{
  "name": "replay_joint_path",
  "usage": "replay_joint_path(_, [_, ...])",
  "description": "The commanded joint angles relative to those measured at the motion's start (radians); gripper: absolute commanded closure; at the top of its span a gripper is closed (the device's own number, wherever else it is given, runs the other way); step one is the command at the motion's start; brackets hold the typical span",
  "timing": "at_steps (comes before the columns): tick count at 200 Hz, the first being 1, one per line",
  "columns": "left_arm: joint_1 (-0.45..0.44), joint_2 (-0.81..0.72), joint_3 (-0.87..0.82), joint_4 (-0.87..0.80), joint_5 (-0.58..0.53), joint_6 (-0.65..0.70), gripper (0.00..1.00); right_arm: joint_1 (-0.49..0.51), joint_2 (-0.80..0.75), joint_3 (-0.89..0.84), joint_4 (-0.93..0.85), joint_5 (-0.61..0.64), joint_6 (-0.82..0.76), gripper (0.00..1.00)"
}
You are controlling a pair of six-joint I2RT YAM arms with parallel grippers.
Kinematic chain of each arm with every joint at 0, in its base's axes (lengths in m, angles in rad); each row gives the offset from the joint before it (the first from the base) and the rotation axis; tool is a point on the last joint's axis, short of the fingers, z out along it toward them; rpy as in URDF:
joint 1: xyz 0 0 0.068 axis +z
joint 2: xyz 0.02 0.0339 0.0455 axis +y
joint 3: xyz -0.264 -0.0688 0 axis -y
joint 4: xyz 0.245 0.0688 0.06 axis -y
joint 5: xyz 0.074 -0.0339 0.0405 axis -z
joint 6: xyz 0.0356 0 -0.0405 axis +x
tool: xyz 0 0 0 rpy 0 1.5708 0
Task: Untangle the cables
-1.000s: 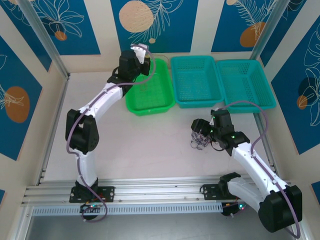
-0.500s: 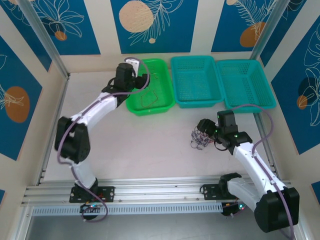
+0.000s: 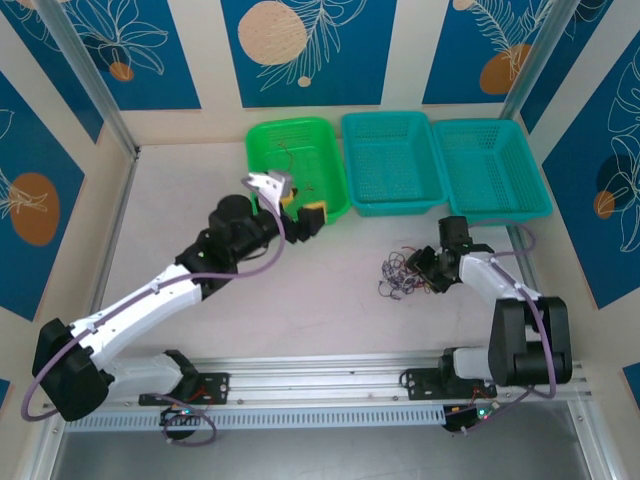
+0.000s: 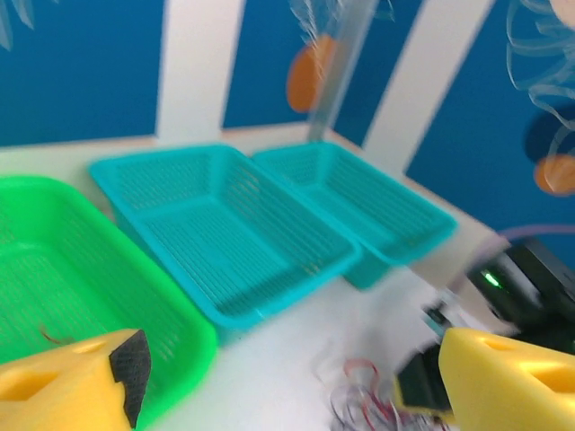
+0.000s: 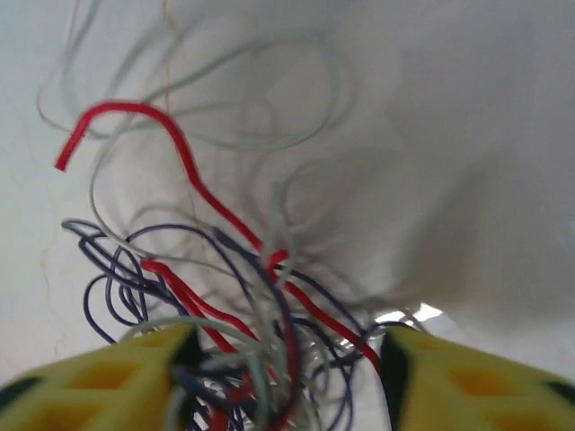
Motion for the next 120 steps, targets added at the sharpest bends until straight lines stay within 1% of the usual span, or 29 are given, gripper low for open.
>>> replay_joint_path(1, [-0.029,-0.018,-0.048,-0.053,-0.004,0.025,0.16,0.084,0.006,0.047,0.055,-0.076,-0.088,0.74])
replay_joint_path(6, [-0.030,-0.023,-0.059,-0.069,0.000,0.033,0.16,0.115,0.001,0.053,0.061,-0.067,-0.115,0.79])
replay_joint_path(24, [-0.030,-0.039,-0.095,-0.129,-0.020,0.081,0.15,0.230,-0.026,0.081,0.070,-0.018,-0.214,0.90])
replay_joint_path(32, [-0.027,-0.043,-0.102,-0.167,-0.032,0.099,0.14,0.280,-0.034,0.092,0.083,-0.016,-0.260,0.95])
replay_joint_path(38, [-0.026,-0.044,-0.104,-0.193,-0.041,0.109,0.14,0.316,-0.036,0.100,0.093,-0.022,-0.295,1.00])
replay_joint_path(55, [-0.016,-0.041,-0.111,-0.258,-0.047,0.117,0.14,0.420,-0.030,0.125,0.130,-0.066,-0.402,1.00])
replay_joint_path(69, [0.004,-0.036,-0.121,-0.295,-0.036,0.106,0.14,0.507,-0.015,0.147,0.141,-0.052,-0.458,1.00])
replay_joint_path(79, [0.028,-0.037,-0.139,-0.298,0.008,0.095,0.14,0.552,0.000,0.161,0.149,-0.050,-0.493,1.00])
replay_joint_path(94, [0.078,-0.040,-0.164,-0.289,0.099,0.069,0.17,0.589,0.034,0.186,0.147,-0.052,-0.519,1.00])
replay_joint_path(120, [0.183,-0.010,-0.208,-0.210,0.338,0.010,0.24,0.608,0.073,0.220,0.138,-0.102,-0.551,1.00])
